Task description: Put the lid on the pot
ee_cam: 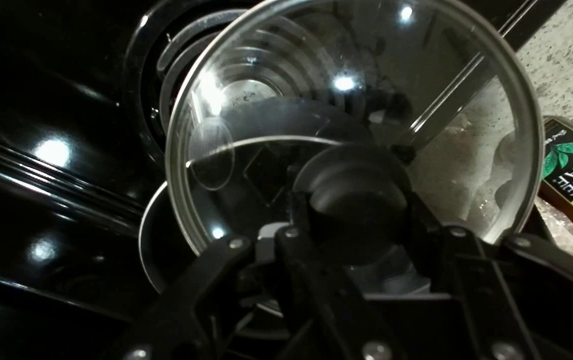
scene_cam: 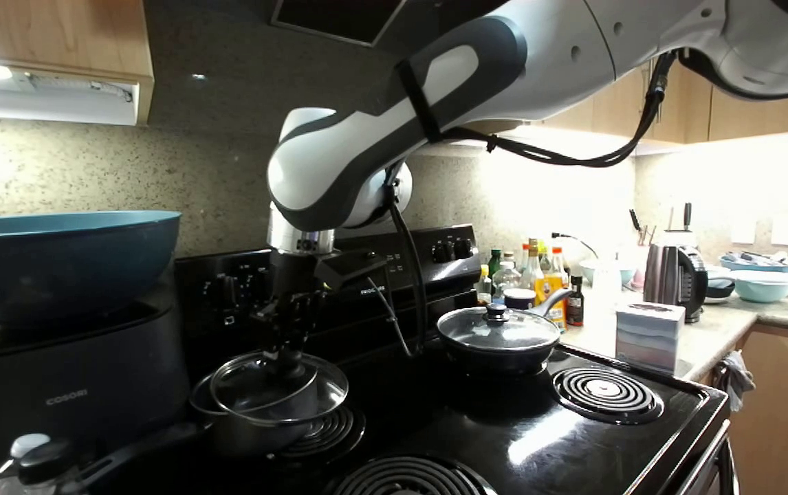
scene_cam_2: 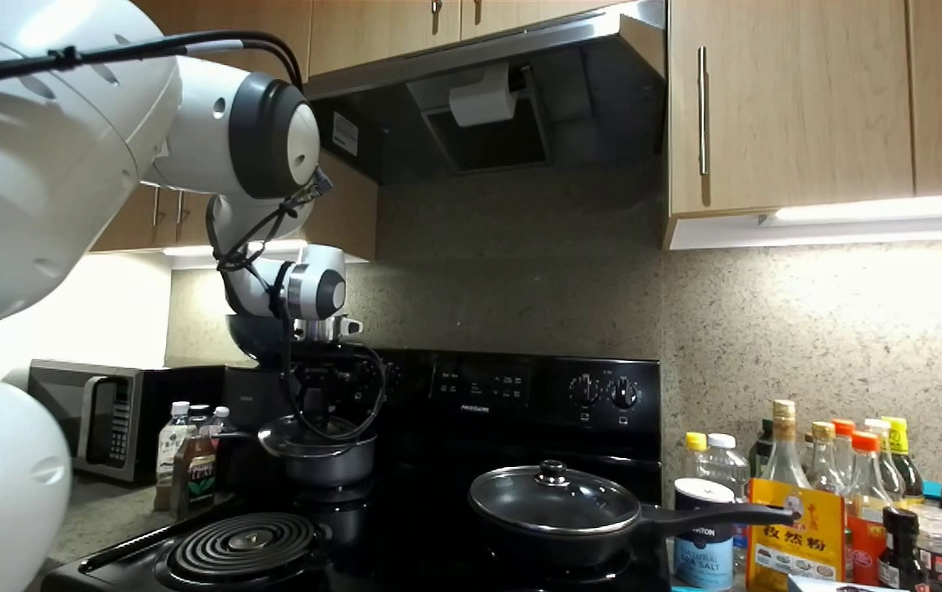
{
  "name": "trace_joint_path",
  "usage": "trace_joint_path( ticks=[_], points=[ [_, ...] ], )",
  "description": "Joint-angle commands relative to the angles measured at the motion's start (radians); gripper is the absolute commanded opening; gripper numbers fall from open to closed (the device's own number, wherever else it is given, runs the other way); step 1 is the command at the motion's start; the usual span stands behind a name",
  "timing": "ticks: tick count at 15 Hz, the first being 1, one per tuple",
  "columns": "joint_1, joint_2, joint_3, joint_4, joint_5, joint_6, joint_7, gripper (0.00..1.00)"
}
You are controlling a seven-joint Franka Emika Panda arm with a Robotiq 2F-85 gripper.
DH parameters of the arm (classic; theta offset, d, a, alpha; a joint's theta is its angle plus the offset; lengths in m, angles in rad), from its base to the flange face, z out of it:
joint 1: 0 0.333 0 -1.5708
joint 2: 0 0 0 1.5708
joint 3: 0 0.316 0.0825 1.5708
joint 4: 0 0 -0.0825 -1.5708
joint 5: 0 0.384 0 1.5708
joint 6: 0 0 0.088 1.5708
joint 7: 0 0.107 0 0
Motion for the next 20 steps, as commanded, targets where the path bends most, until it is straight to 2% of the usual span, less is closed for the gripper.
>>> trace_joint_path(
  ticks=[1,8,11,14,20],
  points=[
    [0.040,0.012,-0.008,0.055,-0.040,0.006,0.005,0.23],
    [0.133,0.119,-0.065,0.251,-0.189,-0.024,0.032,0.23],
    [0.152,0.185,-0.097,0.360,-0.230,-0.057,0.036,0.23],
    [0.149,0.239,-0.113,0.441,-0.219,-0.104,0.032,0.23],
    [0.117,0.352,-0.099,0.558,-0.143,-0.238,0.014,0.23]
  ],
)
